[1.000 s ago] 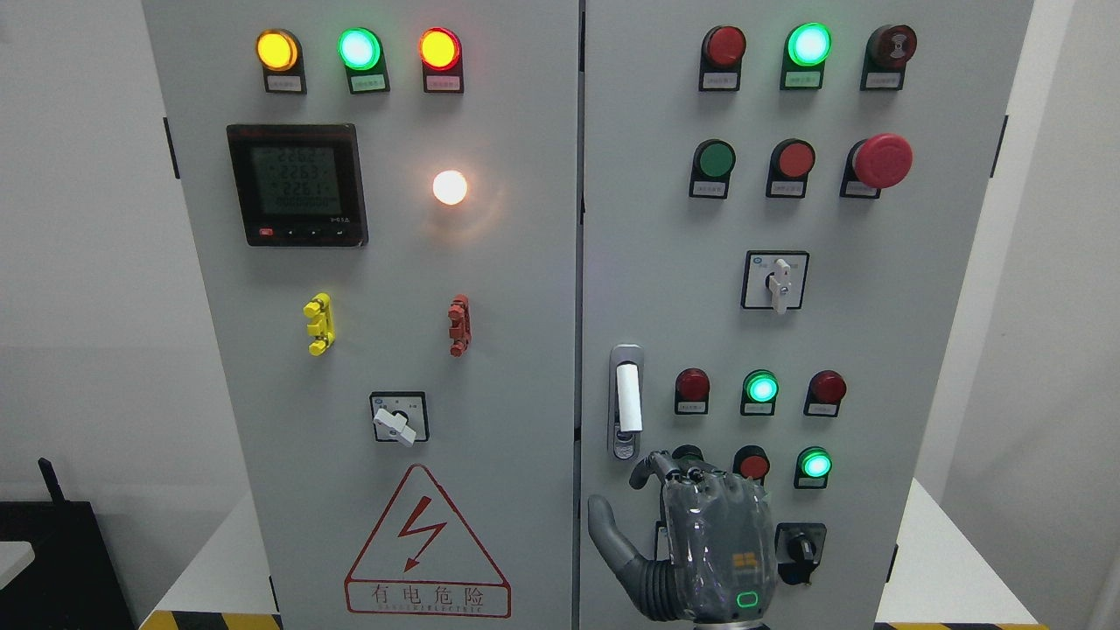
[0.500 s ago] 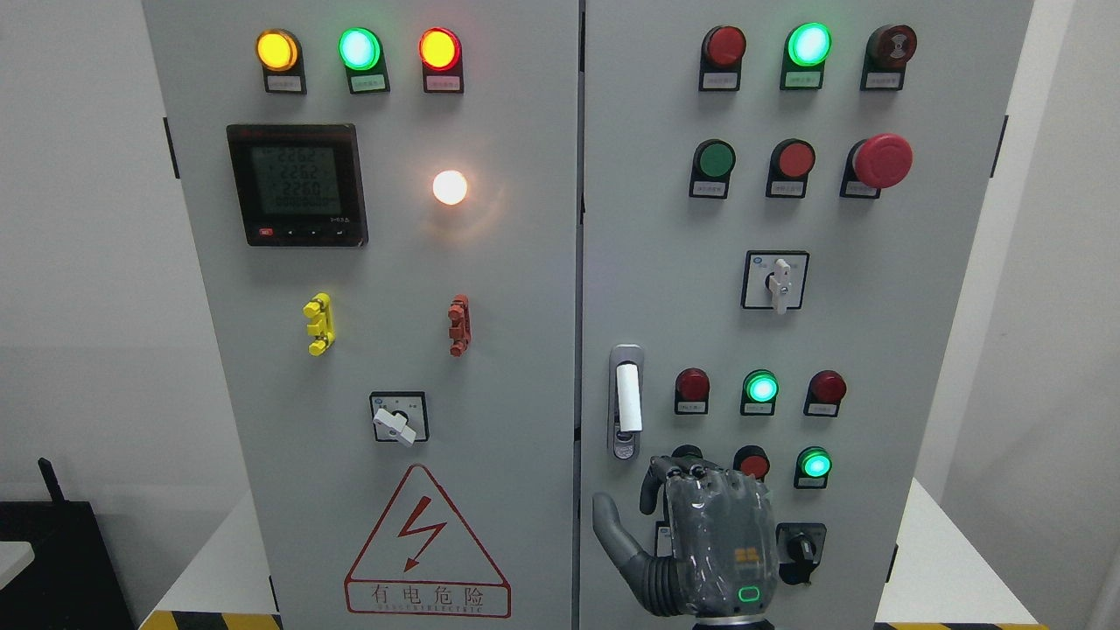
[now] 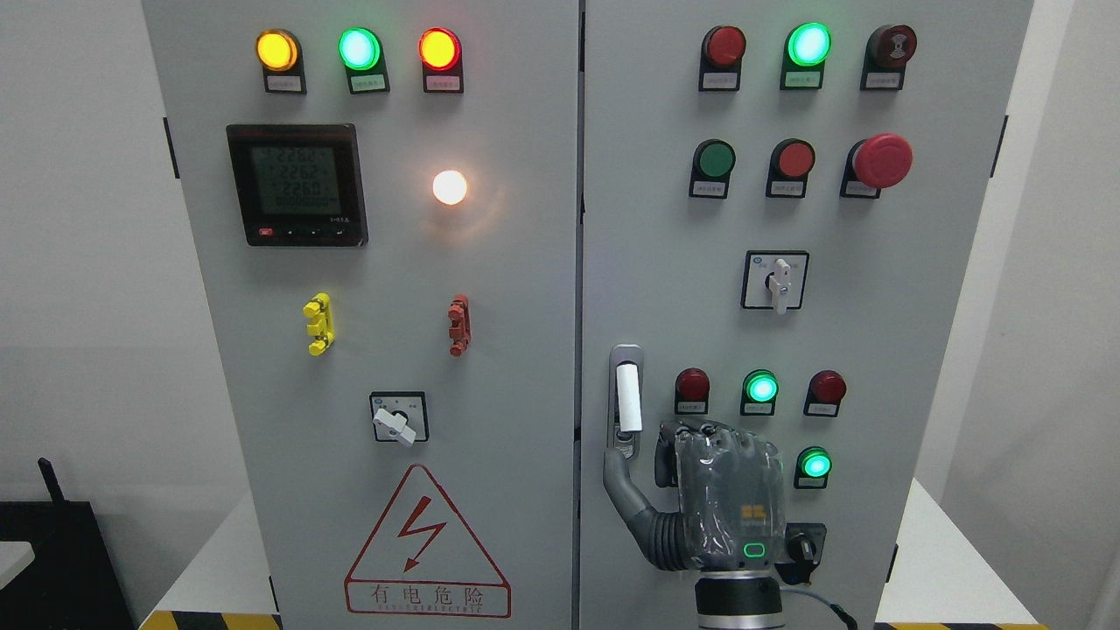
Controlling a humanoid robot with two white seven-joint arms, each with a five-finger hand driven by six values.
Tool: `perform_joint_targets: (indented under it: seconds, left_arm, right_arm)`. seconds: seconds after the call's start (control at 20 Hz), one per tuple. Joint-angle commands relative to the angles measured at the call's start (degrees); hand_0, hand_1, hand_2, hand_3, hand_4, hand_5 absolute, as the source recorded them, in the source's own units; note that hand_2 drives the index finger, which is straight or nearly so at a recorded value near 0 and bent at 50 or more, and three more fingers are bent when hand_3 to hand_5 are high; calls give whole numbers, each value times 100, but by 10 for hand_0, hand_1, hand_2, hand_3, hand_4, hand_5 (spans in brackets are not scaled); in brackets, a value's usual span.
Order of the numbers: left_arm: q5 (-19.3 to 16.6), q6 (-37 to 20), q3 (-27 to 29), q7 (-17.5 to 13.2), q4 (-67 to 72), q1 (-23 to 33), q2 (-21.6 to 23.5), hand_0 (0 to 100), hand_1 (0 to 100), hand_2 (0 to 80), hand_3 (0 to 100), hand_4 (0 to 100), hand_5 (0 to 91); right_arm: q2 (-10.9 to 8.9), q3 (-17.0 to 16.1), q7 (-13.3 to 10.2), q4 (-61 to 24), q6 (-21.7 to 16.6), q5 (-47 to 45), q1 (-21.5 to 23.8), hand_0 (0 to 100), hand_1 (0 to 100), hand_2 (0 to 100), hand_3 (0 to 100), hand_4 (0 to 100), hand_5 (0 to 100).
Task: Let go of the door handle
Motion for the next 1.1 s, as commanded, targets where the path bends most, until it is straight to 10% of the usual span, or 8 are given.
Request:
perform_joint_targets:
  seconds: [0.0, 1.05]
  left_arm:
    - [2, -2, -70, 4, -88, 0, 0, 120, 389, 0, 0, 0, 0]
    - [2, -2, -70, -5, -88, 0, 0, 120, 389, 0, 0, 0, 0]
  right_arm:
    - [3, -47, -2, 272, -1, -1, -210, 324, 462, 1000, 1000, 1000, 956]
    - [11, -109, -20, 369, -9, -1, -272, 419, 520, 1000, 1000, 1000, 956]
